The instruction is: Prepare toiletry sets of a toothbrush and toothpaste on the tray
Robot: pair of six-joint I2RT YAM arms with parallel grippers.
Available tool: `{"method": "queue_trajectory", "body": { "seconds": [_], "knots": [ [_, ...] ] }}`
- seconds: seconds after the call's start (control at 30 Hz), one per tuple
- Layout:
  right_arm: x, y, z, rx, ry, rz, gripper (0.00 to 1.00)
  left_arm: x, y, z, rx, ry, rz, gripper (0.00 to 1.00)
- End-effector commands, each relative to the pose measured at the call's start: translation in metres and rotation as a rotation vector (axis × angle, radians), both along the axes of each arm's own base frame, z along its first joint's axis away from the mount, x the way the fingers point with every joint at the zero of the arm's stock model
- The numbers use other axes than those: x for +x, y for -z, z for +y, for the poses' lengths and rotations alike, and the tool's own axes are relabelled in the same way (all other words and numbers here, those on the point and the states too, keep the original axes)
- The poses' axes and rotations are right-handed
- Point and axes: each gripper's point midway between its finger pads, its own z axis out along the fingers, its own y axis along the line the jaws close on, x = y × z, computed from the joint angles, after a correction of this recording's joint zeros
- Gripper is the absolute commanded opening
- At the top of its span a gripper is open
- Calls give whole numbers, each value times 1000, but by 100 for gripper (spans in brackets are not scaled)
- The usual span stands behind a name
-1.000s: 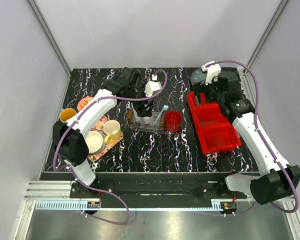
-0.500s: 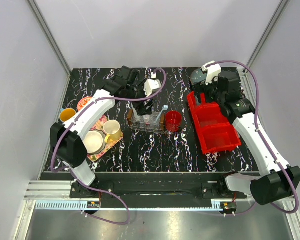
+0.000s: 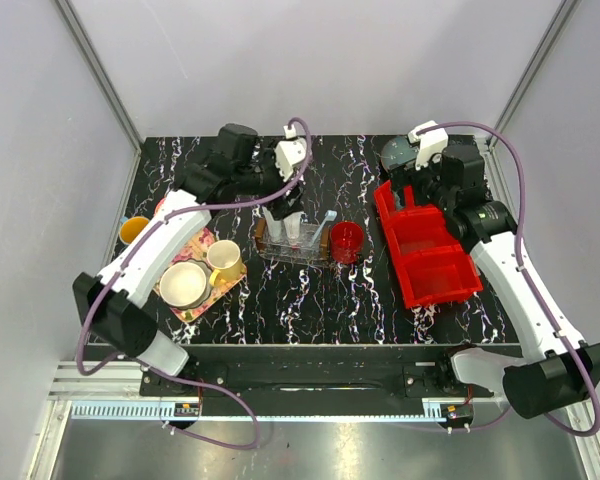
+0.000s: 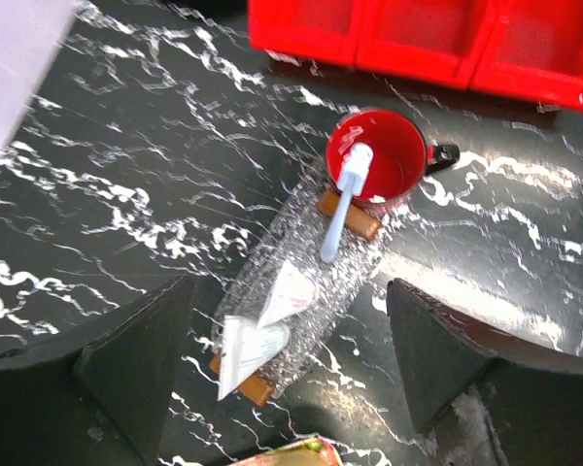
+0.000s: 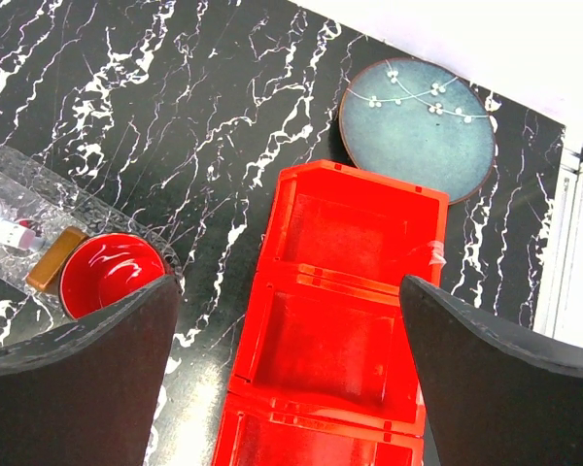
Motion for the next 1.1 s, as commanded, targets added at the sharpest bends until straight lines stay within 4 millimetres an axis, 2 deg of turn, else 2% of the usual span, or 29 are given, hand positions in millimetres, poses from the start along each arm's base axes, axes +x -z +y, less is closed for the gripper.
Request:
{"method": "queue_trajectory", "body": {
  "seconds": [0.0,0.17,0.23,0.27,0.33,0.37,0.4,0.47,0.5,0.53,0.6,0.63,0.67,0.73,0.77,0.97,1.07],
  "knots": [
    [-3,-23,-9,-3,37,-62,100,14,-61,13,-138,-148,-158,85],
    [-2,-35,-17,23,96,-91,100,17,-94,45,-252,-290,-223,87],
    [-2,-40,-20,28,121,-102,100,20,-97,58,-281,-349,-222,87],
    [-2,-43,-22,32,131,-112,100,20,-112,69,-312,-383,-262,88],
    [-3,-49,-26,26,148,-133,100,21,-114,83,-333,-448,-273,89],
    [-3,-52,-27,18,145,-147,100,21,-125,94,-353,-479,-306,91],
    [-4,-54,-29,8,152,-163,100,22,-124,102,-352,-516,-314,92],
    [-4,-62,-40,1,203,-211,100,19,-131,116,-370,-567,-340,93],
    [-5,-65,-42,2,214,-225,100,19,-132,123,-372,-592,-348,94],
    [-7,-69,-46,3,237,-239,100,19,-123,127,-370,-617,-331,94],
    [-9,-74,-48,14,246,-259,100,16,-125,142,-394,-673,-351,94],
    [-10,-77,-51,16,264,-268,100,15,-113,146,-403,-702,-325,95],
    [-10,-78,-52,18,272,-275,100,17,-113,155,-418,-730,-337,95],
    [-9,-78,-56,14,291,-280,100,14,-114,164,-448,-774,-343,95],
    [-8,-79,-56,16,298,-288,100,16,-104,172,-440,-804,-331,96],
    [-6,-81,-57,28,310,-308,100,18,-94,205,-458,-947,-353,99],
    [-6,-84,-59,30,316,-317,100,18,-88,215,-467,-980,-351,99]
  ]
}}
